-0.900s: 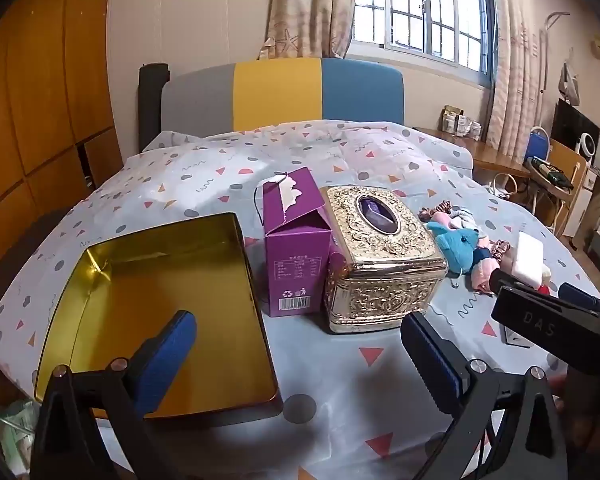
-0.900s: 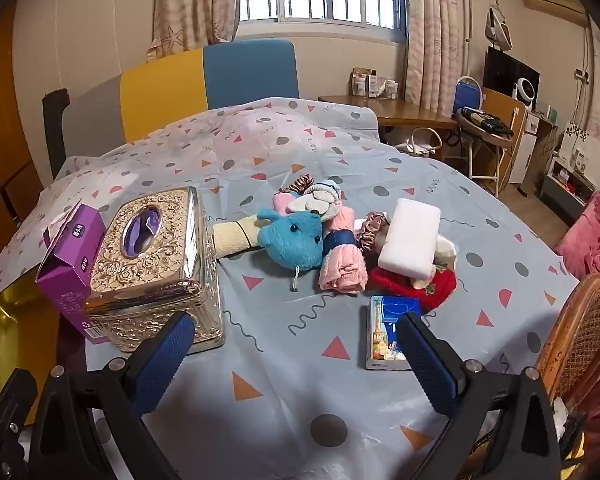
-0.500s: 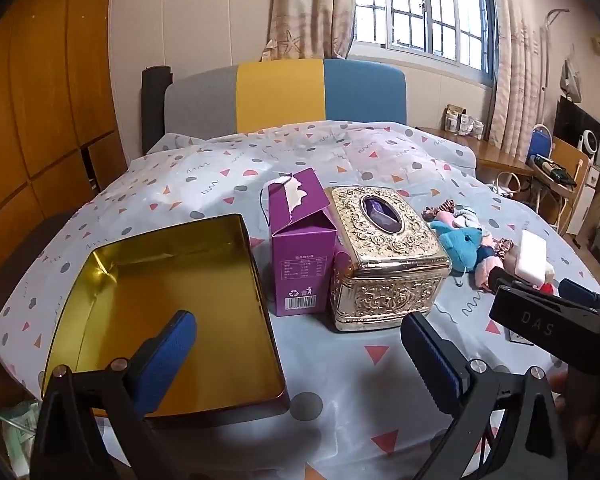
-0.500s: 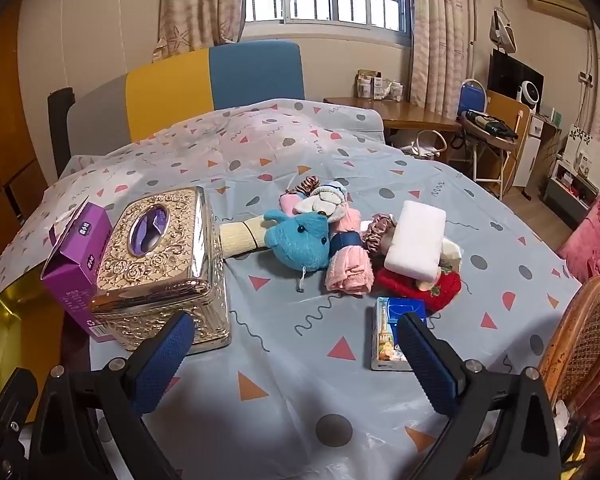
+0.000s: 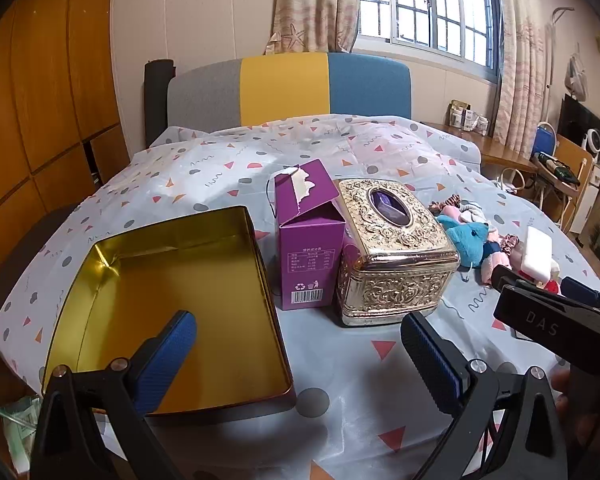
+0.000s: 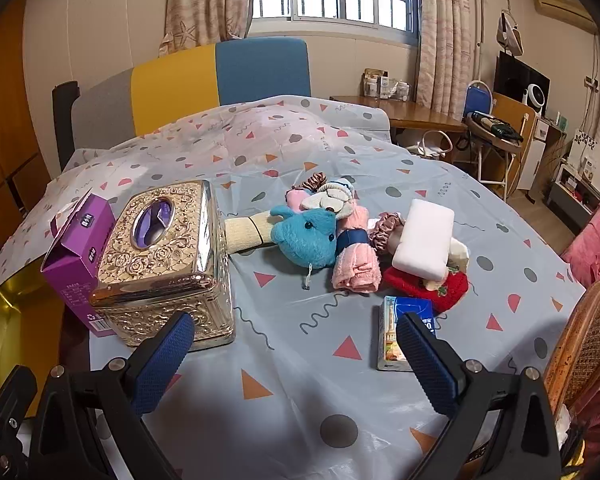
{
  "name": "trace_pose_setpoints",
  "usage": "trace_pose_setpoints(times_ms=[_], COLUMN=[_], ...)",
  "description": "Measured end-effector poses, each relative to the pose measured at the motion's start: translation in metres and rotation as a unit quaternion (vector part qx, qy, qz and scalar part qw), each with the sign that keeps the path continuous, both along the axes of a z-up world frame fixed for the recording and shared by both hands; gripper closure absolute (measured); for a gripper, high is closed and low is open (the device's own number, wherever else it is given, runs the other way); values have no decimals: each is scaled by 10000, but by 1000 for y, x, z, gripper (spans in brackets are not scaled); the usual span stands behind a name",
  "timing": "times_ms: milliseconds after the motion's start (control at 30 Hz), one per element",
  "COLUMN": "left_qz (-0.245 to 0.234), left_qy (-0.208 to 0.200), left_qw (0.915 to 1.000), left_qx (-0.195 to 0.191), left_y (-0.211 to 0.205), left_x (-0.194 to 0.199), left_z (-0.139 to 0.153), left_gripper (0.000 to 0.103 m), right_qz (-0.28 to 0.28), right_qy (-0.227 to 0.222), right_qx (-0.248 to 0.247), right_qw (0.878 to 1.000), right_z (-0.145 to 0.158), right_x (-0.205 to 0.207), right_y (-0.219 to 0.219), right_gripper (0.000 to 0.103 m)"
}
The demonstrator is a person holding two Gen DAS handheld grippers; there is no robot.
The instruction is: Organize soft objects
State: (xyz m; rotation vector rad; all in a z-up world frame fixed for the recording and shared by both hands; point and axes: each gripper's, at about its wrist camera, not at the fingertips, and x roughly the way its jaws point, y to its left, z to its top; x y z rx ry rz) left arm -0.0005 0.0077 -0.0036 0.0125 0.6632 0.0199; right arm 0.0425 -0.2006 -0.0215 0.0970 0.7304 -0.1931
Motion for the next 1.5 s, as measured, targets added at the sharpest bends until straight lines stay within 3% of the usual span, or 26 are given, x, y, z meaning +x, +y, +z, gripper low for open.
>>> trace_pose_setpoints(times_ms=[1500], left_qz=[-74], left_qy=[-19], left_qw=[9999], left_qx=[110], left_y=[-2], left_x=[-1], left_z=[3], left_gripper=[0], right_qz=[-3], right_qy=[-105], right_qx=[-28], right_qw=[9999], right_z=[8], right_x=[-1], right_y=[-4], right_gripper=[0])
